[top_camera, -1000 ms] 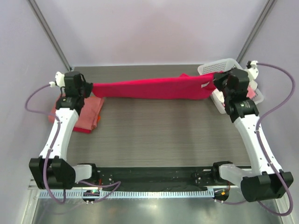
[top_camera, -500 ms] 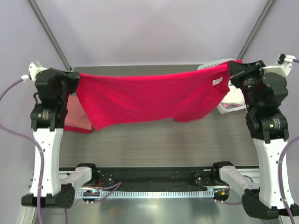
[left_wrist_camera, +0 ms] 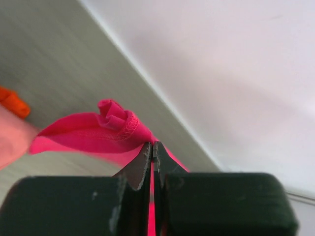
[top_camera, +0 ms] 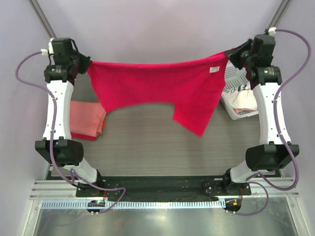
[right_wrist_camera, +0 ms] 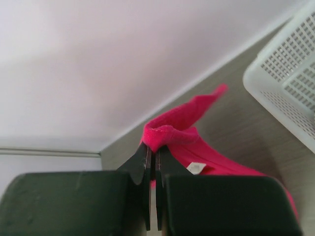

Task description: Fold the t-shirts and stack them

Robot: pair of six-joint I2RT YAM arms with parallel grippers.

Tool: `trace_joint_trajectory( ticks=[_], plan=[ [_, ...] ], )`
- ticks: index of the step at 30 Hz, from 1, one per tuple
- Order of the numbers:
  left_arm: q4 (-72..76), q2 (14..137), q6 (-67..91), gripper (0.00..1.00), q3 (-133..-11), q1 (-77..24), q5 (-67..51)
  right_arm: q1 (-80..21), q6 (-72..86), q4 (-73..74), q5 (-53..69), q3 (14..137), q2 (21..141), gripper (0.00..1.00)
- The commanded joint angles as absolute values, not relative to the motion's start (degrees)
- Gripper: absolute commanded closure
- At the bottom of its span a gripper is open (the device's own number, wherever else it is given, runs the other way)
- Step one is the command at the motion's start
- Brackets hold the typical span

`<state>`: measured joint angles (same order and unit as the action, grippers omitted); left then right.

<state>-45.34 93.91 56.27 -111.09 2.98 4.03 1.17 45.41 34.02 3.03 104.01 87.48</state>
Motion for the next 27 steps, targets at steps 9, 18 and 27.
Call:
trace_joint_trajectory(
  ticks=[9,18,27],
  plan=[
    [-33.3,86.2,56.9,1.00,-92.8,4.9,-3.0,5.7,48.2,23.6,13.1,89.9,79.7,0.99],
    [-11.3,76.7,62.8,1.00,-51.4,1.9,-2.3,7.5,48.4,10.1,8.0,45.2,64.0,0.99],
    [-4.4,68.4,62.0,1.00,-30.5,0.4,3.6,7.6,50.1,11.3,-4.7,21.6,48.1,0.99]
  ],
)
